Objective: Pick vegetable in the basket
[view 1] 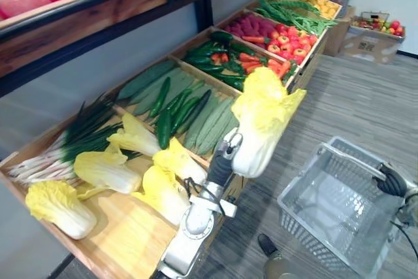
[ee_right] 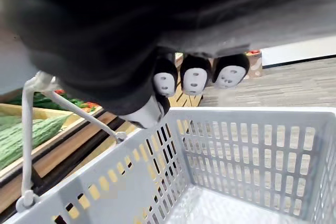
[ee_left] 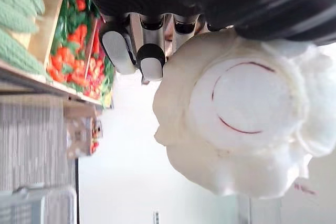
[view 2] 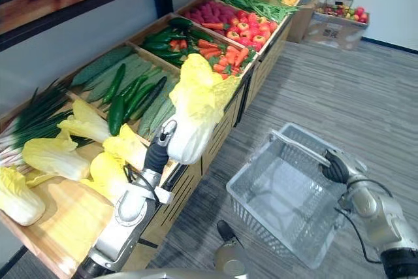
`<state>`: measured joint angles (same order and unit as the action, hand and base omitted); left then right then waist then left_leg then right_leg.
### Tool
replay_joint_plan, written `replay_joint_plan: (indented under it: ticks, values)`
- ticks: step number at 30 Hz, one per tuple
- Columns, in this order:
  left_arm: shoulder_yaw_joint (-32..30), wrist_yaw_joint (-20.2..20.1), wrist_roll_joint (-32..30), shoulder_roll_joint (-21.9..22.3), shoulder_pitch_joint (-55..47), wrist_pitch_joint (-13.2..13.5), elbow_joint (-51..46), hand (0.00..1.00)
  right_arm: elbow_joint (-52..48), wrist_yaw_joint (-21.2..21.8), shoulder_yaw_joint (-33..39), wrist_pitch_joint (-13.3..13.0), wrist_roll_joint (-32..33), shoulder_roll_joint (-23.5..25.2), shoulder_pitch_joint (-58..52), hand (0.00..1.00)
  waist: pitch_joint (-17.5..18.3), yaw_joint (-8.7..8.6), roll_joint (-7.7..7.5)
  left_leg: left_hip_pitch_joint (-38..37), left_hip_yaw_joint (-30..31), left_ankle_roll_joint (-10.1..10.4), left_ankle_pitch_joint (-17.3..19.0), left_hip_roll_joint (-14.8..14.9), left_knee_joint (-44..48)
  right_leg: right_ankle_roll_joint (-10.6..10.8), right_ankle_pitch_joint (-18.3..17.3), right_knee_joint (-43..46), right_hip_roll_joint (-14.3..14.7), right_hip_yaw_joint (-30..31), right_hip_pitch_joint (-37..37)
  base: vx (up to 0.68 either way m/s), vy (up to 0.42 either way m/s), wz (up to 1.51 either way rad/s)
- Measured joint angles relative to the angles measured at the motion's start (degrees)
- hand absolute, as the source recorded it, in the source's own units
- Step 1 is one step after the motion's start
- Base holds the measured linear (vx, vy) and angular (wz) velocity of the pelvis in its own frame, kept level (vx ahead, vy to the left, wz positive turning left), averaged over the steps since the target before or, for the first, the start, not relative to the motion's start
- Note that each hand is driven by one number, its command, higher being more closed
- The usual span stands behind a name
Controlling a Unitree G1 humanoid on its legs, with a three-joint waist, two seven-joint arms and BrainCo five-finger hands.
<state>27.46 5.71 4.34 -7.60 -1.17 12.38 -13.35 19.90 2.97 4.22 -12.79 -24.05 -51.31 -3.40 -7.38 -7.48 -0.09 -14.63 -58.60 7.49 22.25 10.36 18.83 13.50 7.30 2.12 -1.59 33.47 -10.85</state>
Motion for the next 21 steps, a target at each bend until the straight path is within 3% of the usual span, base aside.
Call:
replay_joint_plan:
  ticks: [8,21]
  values:
    - [6.8,-2.6,0.0,0.2,1.8,0.1,0.1,1.00,-8.7,1.5,-1.5,0.0,5.2,-2.8,1.7,1.00,-0.5,0.04,0.31,-0.7,-3.6,1.2,0.7,2.8,2.9,-0.5,0.7,1.2,3.4,2.6,-1.2,0.05,0.024,-0.22]
    - [12.2,-3.8,-1.4,3.6,4.7,-0.6,11.0,1.00,-17.3,5.9,-2.7,-0.4,10.7,-4.0,2.8,1.00,-0.7,-0.01,-0.04,-0.6,-5.0,1.7,0.9,3.5,4.3,-0.6,1.2,1.7,4.3,3.6,-2.0,0.04,0.051,-0.05]
